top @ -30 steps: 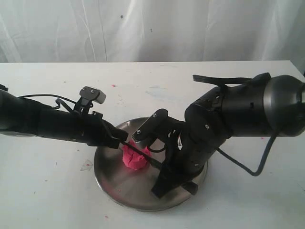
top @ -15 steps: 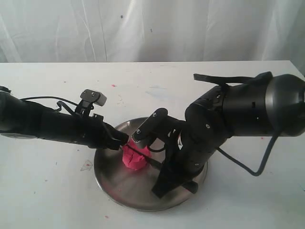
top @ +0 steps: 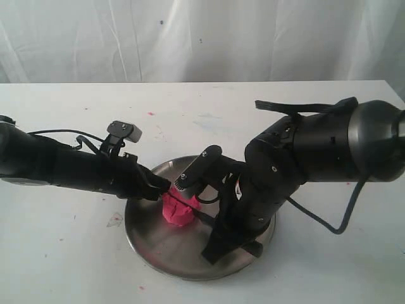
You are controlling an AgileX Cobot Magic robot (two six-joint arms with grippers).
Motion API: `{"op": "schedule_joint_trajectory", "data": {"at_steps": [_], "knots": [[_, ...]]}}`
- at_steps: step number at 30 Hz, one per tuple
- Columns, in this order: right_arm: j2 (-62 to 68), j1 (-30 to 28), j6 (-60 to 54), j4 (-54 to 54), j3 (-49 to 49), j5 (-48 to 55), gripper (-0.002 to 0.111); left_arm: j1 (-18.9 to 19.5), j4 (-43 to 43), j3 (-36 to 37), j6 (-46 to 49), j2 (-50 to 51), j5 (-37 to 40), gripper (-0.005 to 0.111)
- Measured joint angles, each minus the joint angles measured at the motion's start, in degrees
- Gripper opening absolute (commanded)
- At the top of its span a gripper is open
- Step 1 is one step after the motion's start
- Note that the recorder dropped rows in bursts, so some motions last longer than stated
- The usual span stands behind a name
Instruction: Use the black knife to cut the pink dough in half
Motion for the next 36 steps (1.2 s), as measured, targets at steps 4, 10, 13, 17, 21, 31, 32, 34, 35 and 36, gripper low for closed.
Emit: {"op": "schedule_joint_trajectory", "data": {"at_steps": [4, 10, 13, 17, 21, 31, 32, 34, 35, 36], "knots": [[0.09, 0.00, 0.00, 0.00, 0.00, 0.00, 0.000, 0.00, 0.00, 0.00, 0.00, 0.00, -0.10, 0.000], [1.75, 0.00, 0.00, 0.00, 0.00, -0.20, 0.000, 0.00, 0.00, 0.00, 0.00, 0.00, -0.10, 0.000], [2.66, 0.00, 0.00, 0.00, 0.00, -0.38, 0.000, 0.00, 0.00, 0.00, 0.00, 0.00, 0.01, 0.000], [2.66, 0.00, 0.00, 0.00, 0.00, -0.48, 0.000, 0.00, 0.00, 0.00, 0.00, 0.09, 0.01, 0.000], [2.66, 0.00, 0.00, 0.00, 0.00, -0.48, 0.000, 0.00, 0.00, 0.00, 0.00, 0.09, -0.10, 0.000], [0.40, 0.00, 0.00, -0.11, 0.00, 0.05, 0.000, 0.00, 0.00, 0.00, 0.00, 0.09, -0.10, 0.000], [-0.01, 0.00, 0.00, -0.11, 0.00, 0.09, 0.000, 0.00, 0.00, 0.00, 0.00, 0.09, -0.10, 0.000], [-0.37, 0.00, 0.00, -0.11, 0.00, 0.09, 0.000, 0.00, 0.00, 0.00, 0.00, 0.09, -0.10, 0.000], [-0.45, 0.00, 0.00, -0.11, 0.00, 0.09, 0.000, 0.00, 0.00, 0.00, 0.00, 0.09, -0.10, 0.000], [-0.45, 0.00, 0.00, -0.11, 0.00, 0.22, 0.000, 0.00, 0.00, 0.00, 0.00, 0.09, -0.10, 0.000]]}}
